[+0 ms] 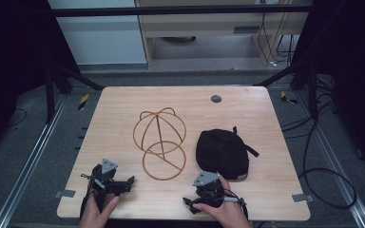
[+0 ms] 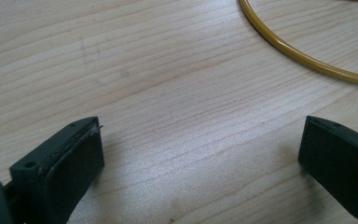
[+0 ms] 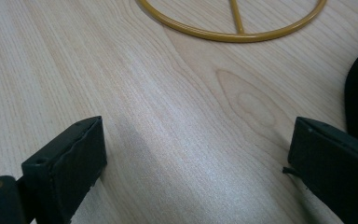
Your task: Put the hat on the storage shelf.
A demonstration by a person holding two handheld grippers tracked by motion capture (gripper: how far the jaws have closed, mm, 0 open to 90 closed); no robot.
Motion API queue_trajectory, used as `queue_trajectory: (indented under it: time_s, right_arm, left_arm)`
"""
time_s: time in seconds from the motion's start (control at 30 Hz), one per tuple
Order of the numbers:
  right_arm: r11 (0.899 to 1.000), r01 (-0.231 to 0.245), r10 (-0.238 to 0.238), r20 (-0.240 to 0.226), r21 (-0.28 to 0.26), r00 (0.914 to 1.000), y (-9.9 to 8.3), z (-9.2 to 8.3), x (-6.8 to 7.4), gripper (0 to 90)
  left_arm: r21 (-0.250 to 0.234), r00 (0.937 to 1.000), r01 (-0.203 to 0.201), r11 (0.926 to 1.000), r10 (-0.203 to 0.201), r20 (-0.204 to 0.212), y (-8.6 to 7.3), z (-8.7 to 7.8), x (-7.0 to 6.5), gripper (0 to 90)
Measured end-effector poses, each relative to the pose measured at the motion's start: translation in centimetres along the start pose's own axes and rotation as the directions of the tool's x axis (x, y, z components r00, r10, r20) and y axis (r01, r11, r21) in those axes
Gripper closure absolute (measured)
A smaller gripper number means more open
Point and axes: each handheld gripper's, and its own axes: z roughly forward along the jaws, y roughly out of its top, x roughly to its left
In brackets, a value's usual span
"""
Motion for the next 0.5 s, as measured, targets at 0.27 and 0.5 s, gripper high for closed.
queue_trajectory:
  time_s: [0.27, 0.5]
  right_arm:
    - [1.000, 0.015, -0.015, 0.028, 0.015, 0.9995, 0.4, -0.3, 0.5, 6.2]
    - [1.000, 0.013, -0.012, 0.048, -0.029, 0.9988, 0.8, -2.0, 1.2, 7.3]
  left_arm:
    - [-0.009, 0.9988, -0.030, 0.9995, 0.030, 0.038, 0.3, 0.3, 0.4, 0.0]
    - [-0.012, 0.9942, -0.072, 0.9973, 0.073, 0.079, 0.6, 0.7, 1.0, 0.0]
